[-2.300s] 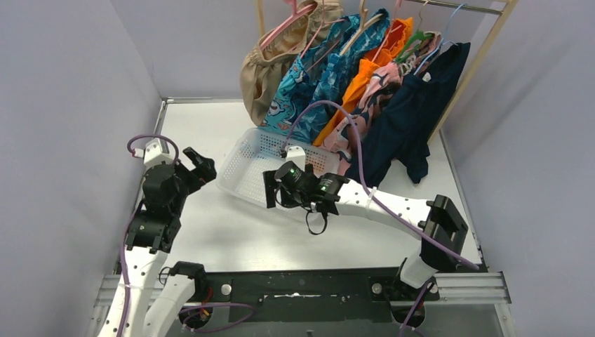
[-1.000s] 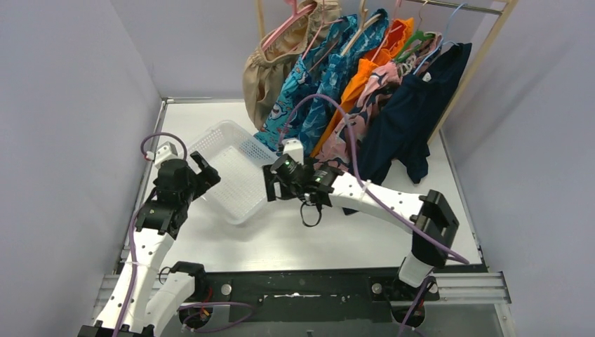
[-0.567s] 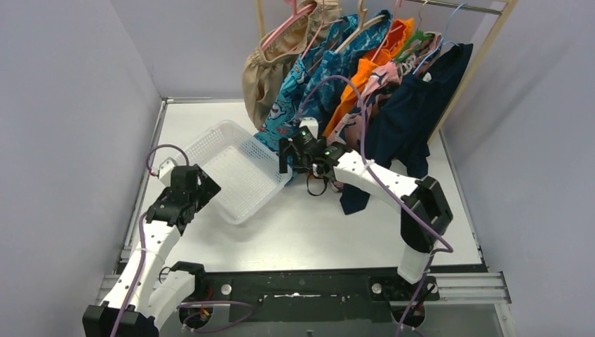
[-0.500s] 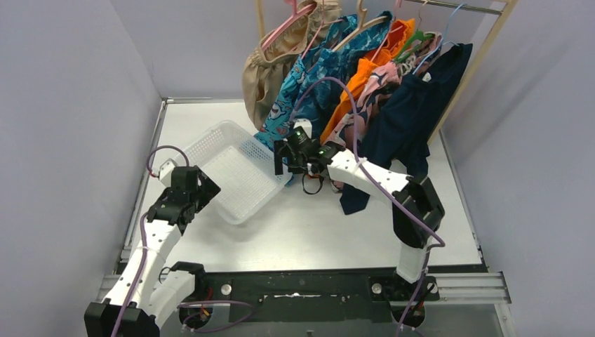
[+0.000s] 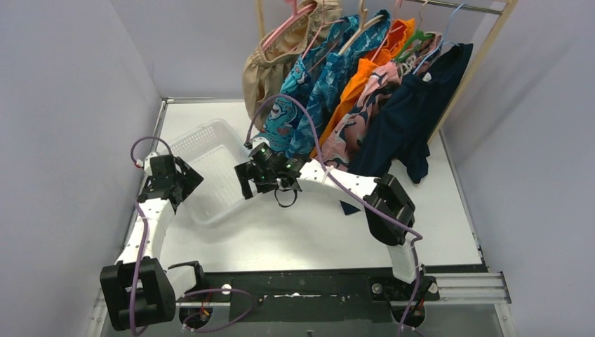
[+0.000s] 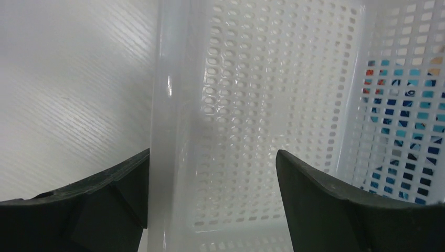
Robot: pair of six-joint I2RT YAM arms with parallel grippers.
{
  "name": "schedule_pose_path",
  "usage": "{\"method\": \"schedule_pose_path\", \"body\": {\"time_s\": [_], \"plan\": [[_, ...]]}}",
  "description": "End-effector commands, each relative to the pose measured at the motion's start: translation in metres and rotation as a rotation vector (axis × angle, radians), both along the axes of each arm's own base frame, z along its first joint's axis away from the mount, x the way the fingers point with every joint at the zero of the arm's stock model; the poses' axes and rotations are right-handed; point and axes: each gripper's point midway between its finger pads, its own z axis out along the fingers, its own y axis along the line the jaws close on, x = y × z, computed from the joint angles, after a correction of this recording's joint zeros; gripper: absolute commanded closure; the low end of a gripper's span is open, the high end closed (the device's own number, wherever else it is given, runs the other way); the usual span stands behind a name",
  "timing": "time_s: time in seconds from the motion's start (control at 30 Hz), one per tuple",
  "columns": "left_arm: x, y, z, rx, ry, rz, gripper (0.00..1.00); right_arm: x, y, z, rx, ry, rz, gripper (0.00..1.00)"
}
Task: Remove the shorts from the hanger
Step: Adjust the basket at the center of the board.
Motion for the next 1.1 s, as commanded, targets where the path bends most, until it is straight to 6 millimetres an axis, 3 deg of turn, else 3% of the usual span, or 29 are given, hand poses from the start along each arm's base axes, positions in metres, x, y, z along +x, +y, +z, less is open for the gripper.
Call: {"method": "schedule_pose_path", "body": {"time_s": [0.0, 0.17, 0.27, 0.43, 0.53, 0.67, 0.8, 0.9, 1.07], "plan": [[0.041, 0.003, 0.047, 0.025, -0.143, -0.075, 0.2, -0.007, 0.017, 0.033, 0.026, -0.089, -0.011, 0.02], [0.025, 0.029, 0.048, 0.098, -0.094, 0.02, 0.11, -0.01, -0.034, 0.04, -0.011, -0.147, -0.179, 0.02], [0.016, 0.041, 0.064, 0.14, -0.115, 0.075, 0.08, -0.017, -0.065, 0.064, -0.011, -0.235, -0.251, 0.02], [0.013, 0.04, 0.084, 0.147, -0.156, 0.077, 0.06, -0.031, -0.123, 0.09, -0.008, -0.339, -0.364, 0.02], [0.013, 0.038, 0.088, 0.143, -0.159, 0.06, 0.06, -0.038, -0.161, 0.094, 0.003, -0.356, -0.485, 0.02], [0.009, 0.04, 0.095, 0.161, -0.165, 0.071, 0.05, -0.048, -0.196, 0.098, 0.038, -0.365, -0.577, 0.02], [0.006, 0.047, 0.111, 0.2, -0.18, 0.094, 0.05, -0.058, -0.245, 0.125, 0.077, -0.411, -0.777, 0.02], [0.013, 0.039, 0.131, 0.192, -0.229, 0.035, 0.05, -0.064, -0.277, 0.141, 0.11, -0.452, -0.85, 0.02], [0.032, -0.015, 0.159, 0.076, -0.348, -0.208, 0.05, -0.069, -0.331, 0.173, 0.171, -0.531, -0.988, 0.02]]}}
